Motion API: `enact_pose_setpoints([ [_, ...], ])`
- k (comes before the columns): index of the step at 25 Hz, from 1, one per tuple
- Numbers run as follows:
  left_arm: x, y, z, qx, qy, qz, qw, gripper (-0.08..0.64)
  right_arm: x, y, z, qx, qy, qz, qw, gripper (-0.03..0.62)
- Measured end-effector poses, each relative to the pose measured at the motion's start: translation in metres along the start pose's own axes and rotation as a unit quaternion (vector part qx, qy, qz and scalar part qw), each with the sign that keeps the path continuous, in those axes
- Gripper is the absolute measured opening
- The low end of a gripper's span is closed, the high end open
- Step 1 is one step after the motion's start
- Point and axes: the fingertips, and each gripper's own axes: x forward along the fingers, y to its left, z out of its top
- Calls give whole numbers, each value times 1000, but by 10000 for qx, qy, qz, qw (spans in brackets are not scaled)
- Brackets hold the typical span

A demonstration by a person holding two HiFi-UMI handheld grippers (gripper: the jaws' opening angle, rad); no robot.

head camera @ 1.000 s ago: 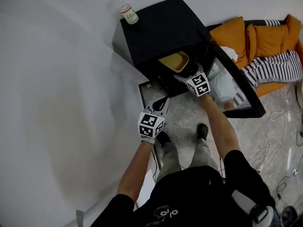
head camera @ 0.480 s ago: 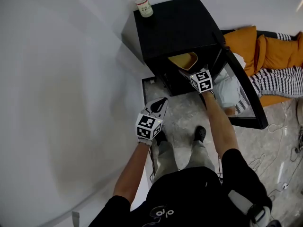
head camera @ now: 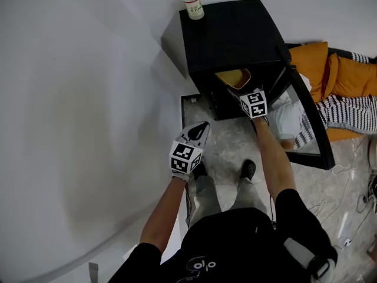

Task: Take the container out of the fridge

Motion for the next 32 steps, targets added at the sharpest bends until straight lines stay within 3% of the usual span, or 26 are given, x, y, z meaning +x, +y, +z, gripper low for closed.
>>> enact_pose_setpoints([
  [15,1,-4,11,-26,-155,-62,9999,5,-42,12,-5,-29,138,54,9999,483],
  [32,-6,-23,47,-442,-546,-517,9962,5,-183,51,9,283,149,-254,9992,483],
])
